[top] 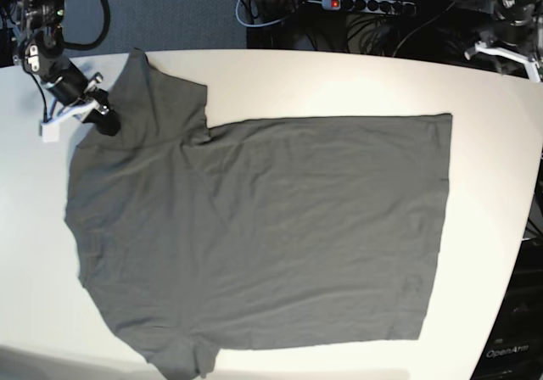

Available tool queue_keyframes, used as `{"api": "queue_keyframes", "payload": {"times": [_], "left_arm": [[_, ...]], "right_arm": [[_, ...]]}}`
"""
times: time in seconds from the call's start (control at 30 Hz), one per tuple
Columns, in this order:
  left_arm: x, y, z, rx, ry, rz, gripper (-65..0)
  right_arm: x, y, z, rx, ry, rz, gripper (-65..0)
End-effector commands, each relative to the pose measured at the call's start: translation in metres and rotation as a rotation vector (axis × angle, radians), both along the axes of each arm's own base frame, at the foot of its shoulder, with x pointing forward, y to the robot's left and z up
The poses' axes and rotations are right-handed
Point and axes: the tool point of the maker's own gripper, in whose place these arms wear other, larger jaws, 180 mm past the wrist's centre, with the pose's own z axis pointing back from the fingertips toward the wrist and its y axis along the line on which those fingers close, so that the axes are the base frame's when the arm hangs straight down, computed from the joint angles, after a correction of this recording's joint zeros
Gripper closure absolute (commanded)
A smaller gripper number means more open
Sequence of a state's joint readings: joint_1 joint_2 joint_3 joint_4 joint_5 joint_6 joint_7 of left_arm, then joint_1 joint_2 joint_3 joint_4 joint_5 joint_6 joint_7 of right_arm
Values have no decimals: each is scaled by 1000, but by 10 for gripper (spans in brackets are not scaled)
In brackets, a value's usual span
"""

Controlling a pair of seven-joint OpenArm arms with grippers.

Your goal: Fold the T-shirt properly

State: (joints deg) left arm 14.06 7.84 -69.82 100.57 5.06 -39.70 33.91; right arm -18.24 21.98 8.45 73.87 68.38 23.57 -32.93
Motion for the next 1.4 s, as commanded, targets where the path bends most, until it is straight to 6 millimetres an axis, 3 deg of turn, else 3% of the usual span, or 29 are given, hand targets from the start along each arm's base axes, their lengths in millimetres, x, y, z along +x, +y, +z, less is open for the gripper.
{"api": "queue_keyframes", "payload": {"times": [0.0, 0.2, 0.27, 0.5, 0.67, 0.83, 0.9, 1.07, 1.37], "left_arm": [[12, 4, 11, 41, -30, -15, -74], [11, 6, -5, 44, 40, -11, -66], [11, 1, -17, 3, 41, -10, -10], [18, -2, -33, -38, 45, -36, -16], [22, -4, -26, -53, -15, -29, -25], [10, -2, -32, -82, 50, -2, -141], [7, 5, -25, -65, 38, 21, -170], [11, 7, -11, -27, 15, 16, -171], [20, -2, -16, -41, 22, -25, -167]], "right_arm": [[1, 3, 2, 3, -2, 17, -3], [1, 4, 2, 0, -1, 19, -3], [1, 4, 2, 0, -1, 19, -3], [1, 3, 1, -1, 2, 18, -3], [2, 3, 1, -2, 0, 19, -3], [2, 2, 2, -6, -1, 20, -3], [3, 2, 2, -7, -2, 21, -3], [3, 2, 3, -7, -4, 21, -3], [4, 2, 3, -7, -5, 23, -3]]}}
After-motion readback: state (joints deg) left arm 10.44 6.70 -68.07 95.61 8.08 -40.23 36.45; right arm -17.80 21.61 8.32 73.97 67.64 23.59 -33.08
